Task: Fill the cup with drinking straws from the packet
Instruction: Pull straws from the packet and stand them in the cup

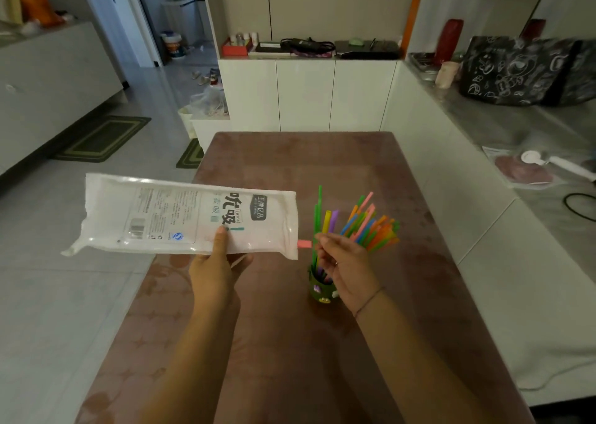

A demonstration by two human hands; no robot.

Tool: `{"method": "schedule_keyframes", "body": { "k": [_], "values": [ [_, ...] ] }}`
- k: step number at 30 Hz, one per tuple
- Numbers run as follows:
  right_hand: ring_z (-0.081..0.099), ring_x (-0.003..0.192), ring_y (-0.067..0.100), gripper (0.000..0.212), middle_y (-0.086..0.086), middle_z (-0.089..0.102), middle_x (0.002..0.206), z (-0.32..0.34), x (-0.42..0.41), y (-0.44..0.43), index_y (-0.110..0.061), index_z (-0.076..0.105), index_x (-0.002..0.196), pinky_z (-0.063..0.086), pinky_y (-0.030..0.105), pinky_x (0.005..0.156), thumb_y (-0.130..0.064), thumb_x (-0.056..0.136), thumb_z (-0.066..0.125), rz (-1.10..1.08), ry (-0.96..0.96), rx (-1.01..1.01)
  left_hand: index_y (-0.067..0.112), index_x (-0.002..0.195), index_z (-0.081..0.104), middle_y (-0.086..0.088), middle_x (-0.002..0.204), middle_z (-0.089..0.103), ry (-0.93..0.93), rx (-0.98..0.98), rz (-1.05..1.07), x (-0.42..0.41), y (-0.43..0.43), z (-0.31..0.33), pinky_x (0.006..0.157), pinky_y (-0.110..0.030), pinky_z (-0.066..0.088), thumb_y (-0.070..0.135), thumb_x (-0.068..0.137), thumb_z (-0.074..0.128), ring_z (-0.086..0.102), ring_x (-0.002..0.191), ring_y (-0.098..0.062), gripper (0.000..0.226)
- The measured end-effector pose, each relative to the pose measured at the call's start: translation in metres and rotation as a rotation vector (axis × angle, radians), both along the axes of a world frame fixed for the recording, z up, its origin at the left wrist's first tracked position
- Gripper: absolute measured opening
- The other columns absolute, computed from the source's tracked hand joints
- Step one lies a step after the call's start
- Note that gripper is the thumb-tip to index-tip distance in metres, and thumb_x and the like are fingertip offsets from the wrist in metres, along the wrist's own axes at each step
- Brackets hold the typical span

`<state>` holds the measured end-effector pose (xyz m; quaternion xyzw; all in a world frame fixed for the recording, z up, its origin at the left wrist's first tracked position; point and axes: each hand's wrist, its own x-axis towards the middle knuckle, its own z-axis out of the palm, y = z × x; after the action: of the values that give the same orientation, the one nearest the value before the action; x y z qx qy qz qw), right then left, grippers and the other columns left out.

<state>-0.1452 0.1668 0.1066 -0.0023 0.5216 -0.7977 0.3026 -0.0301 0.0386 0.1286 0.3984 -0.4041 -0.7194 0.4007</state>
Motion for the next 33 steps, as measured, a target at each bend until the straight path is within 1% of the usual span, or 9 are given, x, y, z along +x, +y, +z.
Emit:
{"method": "schedule_keyframes", "body": {
  "k": [2, 5, 9, 14, 17, 22, 26, 30, 33],
  "values": [
    [0.054, 0.048, 0.003, 0.015, -0.005, 0.062, 0.051, 0.003, -0.005, 0.004, -0.01, 0.065, 0.084, 0.046, 0.014, 0.047, -0.004, 0.089, 0.053, -0.047, 0.072, 0.029, 0.019, 0.11, 0.058, -0.002, 0.102, 0.068, 0.027, 0.057, 0.027, 0.002, -0.005, -0.003, 0.062, -0.023, 0.057, 0.025, 0.094, 0.058, 0.067, 0.084, -0.015, 0.017],
    [0.052, 0.048, 0.003, 0.008, -0.005, 0.06, 0.06, 0.009, 0.0, 0.005, -0.015, 0.064, 0.084, 0.044, 0.017, 0.046, -0.016, 0.089, 0.058, 0.033, 0.146, 0.115, 0.019, 0.107, 0.059, -0.003, 0.102, 0.068, 0.045, 0.109, -0.023, 0.002, -0.004, -0.008, 0.068, -0.027, 0.055, 0.025, 0.094, 0.058, 0.067, 0.087, -0.016, 0.014],
    [0.05, 0.046, 0.005, 0.008, -0.003, 0.06, 0.055, 0.012, 0.01, 0.002, -0.009, 0.066, 0.091, 0.042, 0.016, 0.045, -0.008, 0.087, 0.059, 0.132, 0.265, 0.157, 0.022, 0.1, 0.06, -0.003, 0.098, 0.07, 0.052, 0.177, -0.116, -0.003, 0.006, -0.012, 0.072, -0.03, 0.054, 0.024, 0.094, 0.058, 0.067, 0.087, -0.016, 0.007],
    [0.04, 0.036, 0.003, 0.019, -0.004, 0.051, 0.043, 0.016, -0.008, 0.014, -0.01, 0.062, 0.071, 0.034, 0.015, 0.037, -0.005, 0.088, 0.056, -0.078, 0.3, 0.134, 0.023, 0.099, 0.06, 0.002, 0.094, 0.07, 0.14, 0.294, -0.052, 0.003, -0.007, -0.016, 0.069, -0.028, 0.054, 0.019, 0.093, 0.059, 0.068, 0.079, -0.01, 0.008],
    [0.037, 0.033, 0.002, 0.023, -0.006, 0.046, 0.038, 0.02, -0.017, 0.021, -0.012, 0.058, 0.068, 0.029, 0.014, 0.035, -0.008, 0.09, 0.053, -0.192, 0.237, 0.043, 0.021, 0.109, 0.059, 0.003, 0.096, 0.07, 0.178, 0.344, -0.001, 0.007, -0.015, -0.021, 0.059, -0.024, 0.056, 0.015, 0.093, 0.059, 0.07, 0.072, -0.006, 0.018],
    [0.039, 0.04, 0.004, 0.017, -0.006, 0.046, 0.045, 0.018, -0.002, 0.015, -0.009, 0.062, 0.072, 0.032, 0.016, 0.039, -0.011, 0.089, 0.057, -0.087, 0.19, -0.018, 0.02, 0.099, 0.059, 0.004, 0.086, 0.072, 0.164, 0.432, -0.058, 0.0, -0.001, -0.025, 0.064, -0.026, 0.054, 0.011, 0.091, 0.061, 0.07, 0.075, -0.008, 0.012],
    [0.038, 0.038, 0.004, 0.02, -0.005, 0.049, 0.044, 0.026, -0.013, 0.024, -0.011, 0.063, 0.071, 0.032, 0.017, 0.04, -0.011, 0.089, 0.056, -0.203, 0.316, 0.052, 0.019, 0.098, 0.059, 0.004, 0.083, 0.072, 0.178, 0.504, -0.048, -0.004, -0.002, -0.029, 0.057, -0.023, 0.054, 0.009, 0.092, 0.06, 0.066, 0.081, -0.009, 0.011],
    [0.037, 0.038, 0.002, 0.022, -0.006, 0.049, 0.041, 0.036, -0.037, 0.043, -0.013, 0.06, 0.07, 0.029, 0.016, 0.038, -0.013, 0.091, 0.052, -0.361, 0.46, 0.133, 0.017, 0.106, 0.058, 0.004, 0.067, 0.074, 0.174, 0.567, -0.051, 0.0, -0.012, -0.042, 0.046, -0.017, 0.052, 0.008, 0.091, 0.059, 0.065, 0.083, -0.012, 0.018],
    [0.043, 0.048, 0.003, 0.015, -0.009, 0.053, 0.051, 0.041, -0.046, 0.055, -0.017, 0.063, 0.073, 0.035, 0.022, 0.049, -0.026, 0.084, 0.059, -0.456, 0.594, 0.301, 0.014, 0.116, 0.057, 0.001, 0.071, 0.075, 0.198, 0.632, -0.085, 0.003, -0.012, -0.048, 0.045, -0.016, 0.051, 0.007, 0.09, 0.059, 0.072, 0.07, -0.012, 0.027]
  ]
}}
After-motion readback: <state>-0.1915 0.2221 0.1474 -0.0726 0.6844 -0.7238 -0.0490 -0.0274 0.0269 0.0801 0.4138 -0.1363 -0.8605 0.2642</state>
